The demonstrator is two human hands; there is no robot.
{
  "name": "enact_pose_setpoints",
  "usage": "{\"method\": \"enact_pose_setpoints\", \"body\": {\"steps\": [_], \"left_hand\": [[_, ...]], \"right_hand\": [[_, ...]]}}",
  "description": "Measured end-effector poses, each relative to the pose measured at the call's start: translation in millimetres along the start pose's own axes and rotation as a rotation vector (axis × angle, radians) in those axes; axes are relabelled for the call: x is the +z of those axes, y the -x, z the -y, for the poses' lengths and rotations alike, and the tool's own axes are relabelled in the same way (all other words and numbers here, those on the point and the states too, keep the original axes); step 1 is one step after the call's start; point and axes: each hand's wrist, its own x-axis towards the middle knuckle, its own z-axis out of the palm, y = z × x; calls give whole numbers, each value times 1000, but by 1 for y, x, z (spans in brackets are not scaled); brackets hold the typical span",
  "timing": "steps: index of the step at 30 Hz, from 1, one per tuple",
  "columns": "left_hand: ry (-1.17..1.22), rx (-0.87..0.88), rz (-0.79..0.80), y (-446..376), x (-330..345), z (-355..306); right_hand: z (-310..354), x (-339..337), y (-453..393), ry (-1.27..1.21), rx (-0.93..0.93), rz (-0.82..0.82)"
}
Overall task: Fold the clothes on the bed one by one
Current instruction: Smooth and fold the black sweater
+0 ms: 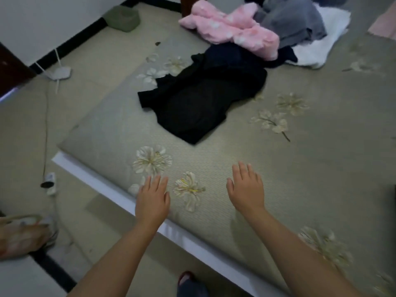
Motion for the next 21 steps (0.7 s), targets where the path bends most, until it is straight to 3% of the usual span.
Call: {"method": "enact_pose_setpoints", "body": {"steps": [4,8,21], "left_hand": [[-58,-69,42,-22,-2,73],[-68,-109,80,-54,5,111],[67,-21,123,-230,45,156]], "right_hand": [[50,34,-41,31,-44,-27],[67,68,-81,75,-57,62],[98,143,-236,188,110,233]]}}
